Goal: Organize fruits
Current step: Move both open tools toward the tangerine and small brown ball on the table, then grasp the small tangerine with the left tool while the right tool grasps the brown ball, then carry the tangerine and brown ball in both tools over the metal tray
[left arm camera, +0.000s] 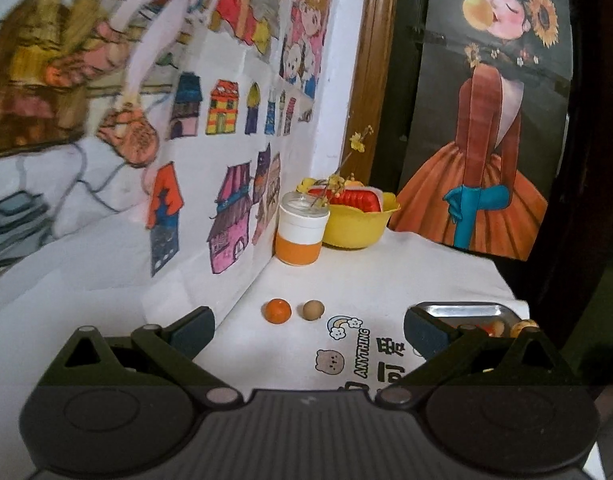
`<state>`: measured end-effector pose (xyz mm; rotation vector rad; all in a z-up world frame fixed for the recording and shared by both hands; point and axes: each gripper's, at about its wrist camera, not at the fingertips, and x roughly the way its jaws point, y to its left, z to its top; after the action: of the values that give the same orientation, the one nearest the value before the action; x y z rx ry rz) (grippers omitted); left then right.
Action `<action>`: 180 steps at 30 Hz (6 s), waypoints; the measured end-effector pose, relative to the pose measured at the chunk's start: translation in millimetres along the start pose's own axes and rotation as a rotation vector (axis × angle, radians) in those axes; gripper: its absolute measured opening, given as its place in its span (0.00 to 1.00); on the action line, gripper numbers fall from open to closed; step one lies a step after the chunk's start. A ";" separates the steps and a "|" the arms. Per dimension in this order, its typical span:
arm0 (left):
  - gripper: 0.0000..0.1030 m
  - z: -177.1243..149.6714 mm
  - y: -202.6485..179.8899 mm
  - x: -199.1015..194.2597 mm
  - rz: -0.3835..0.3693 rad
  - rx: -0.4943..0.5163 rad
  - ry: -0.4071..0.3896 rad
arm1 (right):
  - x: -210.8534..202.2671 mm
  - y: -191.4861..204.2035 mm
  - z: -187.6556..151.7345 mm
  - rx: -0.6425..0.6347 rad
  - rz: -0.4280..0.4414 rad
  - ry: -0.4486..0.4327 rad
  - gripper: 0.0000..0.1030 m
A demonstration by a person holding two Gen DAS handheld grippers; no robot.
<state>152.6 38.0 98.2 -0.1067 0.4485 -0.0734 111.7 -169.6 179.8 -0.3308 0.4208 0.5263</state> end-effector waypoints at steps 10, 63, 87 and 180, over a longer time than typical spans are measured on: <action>1.00 -3.5 7.4 45.8 0.002 0.010 0.044 | 64.2 -46.5 40.1 -0.037 0.016 0.079 0.99; 0.59 -17.8 -16.7 186.5 0.144 0.308 0.141 | 335.3 -102.6 -15.8 0.480 0.392 0.449 0.54; 0.39 -17.4 -2.7 201.2 0.143 0.234 0.166 | 350.3 -95.6 -32.7 0.538 0.382 0.461 0.30; 0.30 -72.9 -149.3 68.4 -0.205 0.320 0.201 | 88.9 -152.5 -119.4 0.607 0.284 0.372 0.30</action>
<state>175.1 -122.9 21.4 0.1717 0.6194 -0.3579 228.7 -305.9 65.0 0.2274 0.9685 0.5858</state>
